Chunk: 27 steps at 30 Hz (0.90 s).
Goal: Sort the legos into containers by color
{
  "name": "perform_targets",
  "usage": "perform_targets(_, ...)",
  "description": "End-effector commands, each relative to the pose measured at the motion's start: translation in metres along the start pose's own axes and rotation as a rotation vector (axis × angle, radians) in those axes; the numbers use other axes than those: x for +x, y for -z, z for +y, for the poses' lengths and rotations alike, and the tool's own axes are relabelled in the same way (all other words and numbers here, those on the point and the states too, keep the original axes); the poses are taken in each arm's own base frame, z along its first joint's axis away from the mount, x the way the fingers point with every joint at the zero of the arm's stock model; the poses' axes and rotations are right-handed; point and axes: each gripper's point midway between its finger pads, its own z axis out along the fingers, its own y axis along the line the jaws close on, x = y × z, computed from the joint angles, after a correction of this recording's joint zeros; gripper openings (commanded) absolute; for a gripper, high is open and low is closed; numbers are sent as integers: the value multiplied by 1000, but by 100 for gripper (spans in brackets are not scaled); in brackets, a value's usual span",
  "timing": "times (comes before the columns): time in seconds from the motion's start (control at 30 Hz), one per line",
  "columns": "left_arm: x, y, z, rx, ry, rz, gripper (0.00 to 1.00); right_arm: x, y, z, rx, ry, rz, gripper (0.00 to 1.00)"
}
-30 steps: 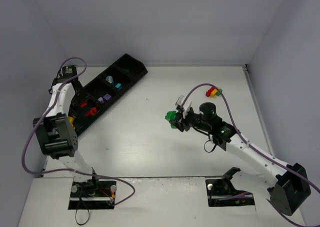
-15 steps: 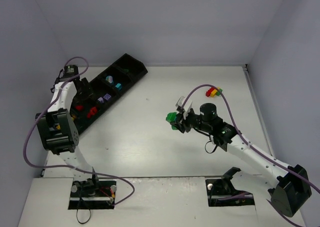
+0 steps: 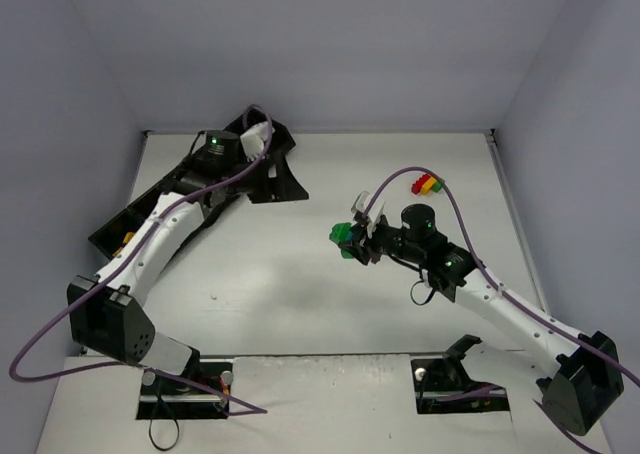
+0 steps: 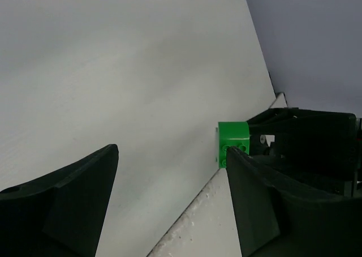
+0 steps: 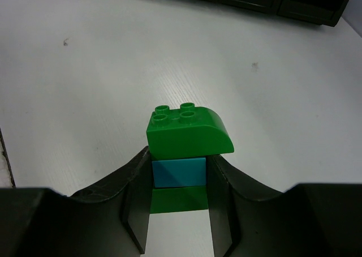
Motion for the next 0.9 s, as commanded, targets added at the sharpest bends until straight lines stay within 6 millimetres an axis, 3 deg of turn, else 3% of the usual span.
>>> perform_targets(0.0, -4, -6, -49, 162, -49, 14, 70, -41, -1, -1, -15, 56, -105, 1)
perform_targets(0.37, 26, -40, -92, 236, -126, 132, 71, -41, -1, 1, -24, 62, -98, 2)
perform_targets(0.63, 49, -53, -94, 235, -125, 224, 71, -39, -2, -2, -10, 71, -91, 2)
perform_targets(0.87, 62, -61, -82, 181, -122, 270, 69, -39, -2, -3, -6, 76, -90, 2)
